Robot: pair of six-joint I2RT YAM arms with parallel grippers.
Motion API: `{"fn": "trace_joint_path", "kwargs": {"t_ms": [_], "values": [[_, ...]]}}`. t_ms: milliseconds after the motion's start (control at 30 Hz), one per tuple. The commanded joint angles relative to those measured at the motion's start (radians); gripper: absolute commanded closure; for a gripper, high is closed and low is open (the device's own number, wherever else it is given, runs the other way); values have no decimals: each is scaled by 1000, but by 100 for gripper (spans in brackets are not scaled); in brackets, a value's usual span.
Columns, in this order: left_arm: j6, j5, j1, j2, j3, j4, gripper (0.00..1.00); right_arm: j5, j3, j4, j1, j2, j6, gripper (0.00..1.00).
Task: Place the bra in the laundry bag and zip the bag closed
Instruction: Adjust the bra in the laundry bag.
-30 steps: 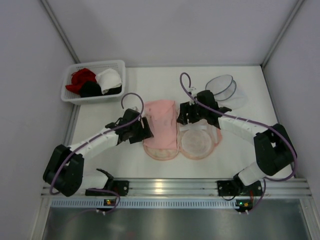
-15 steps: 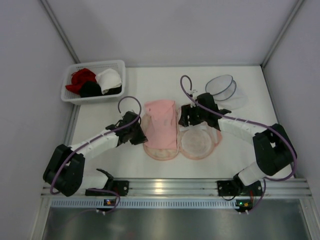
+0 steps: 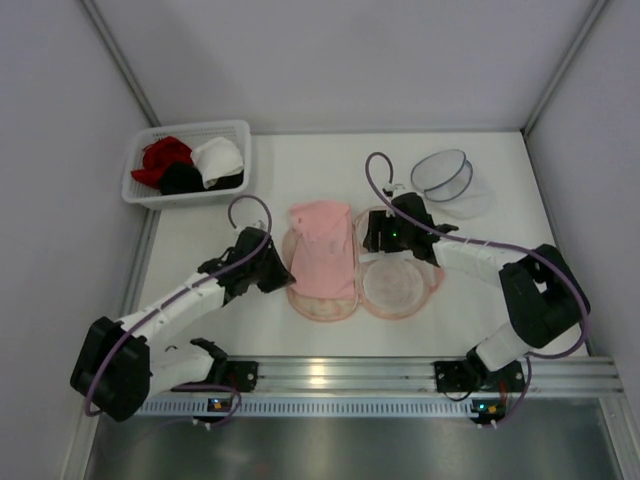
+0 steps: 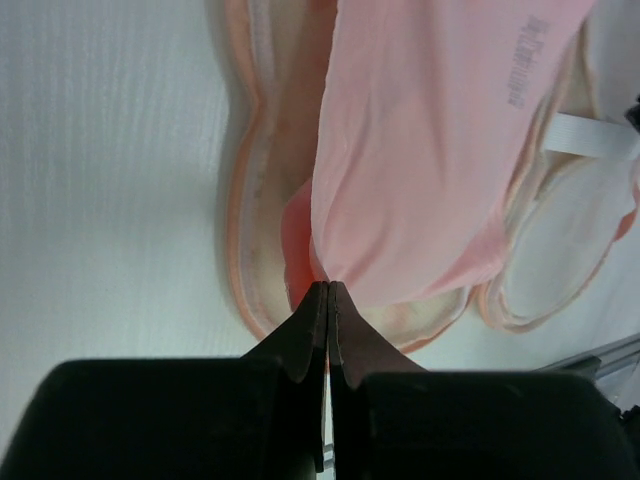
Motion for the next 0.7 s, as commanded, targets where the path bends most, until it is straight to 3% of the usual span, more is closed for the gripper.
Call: {"fn": "trace_joint_path", "kwargs": {"t_ms": [0,667], "values": [[-18,53,-15,-63,-12,25,100,106,-6,79,24,21,70,39],[-48,124,-121,-104,-67,28,100,174,-67,136,39,16,113,40]]}}
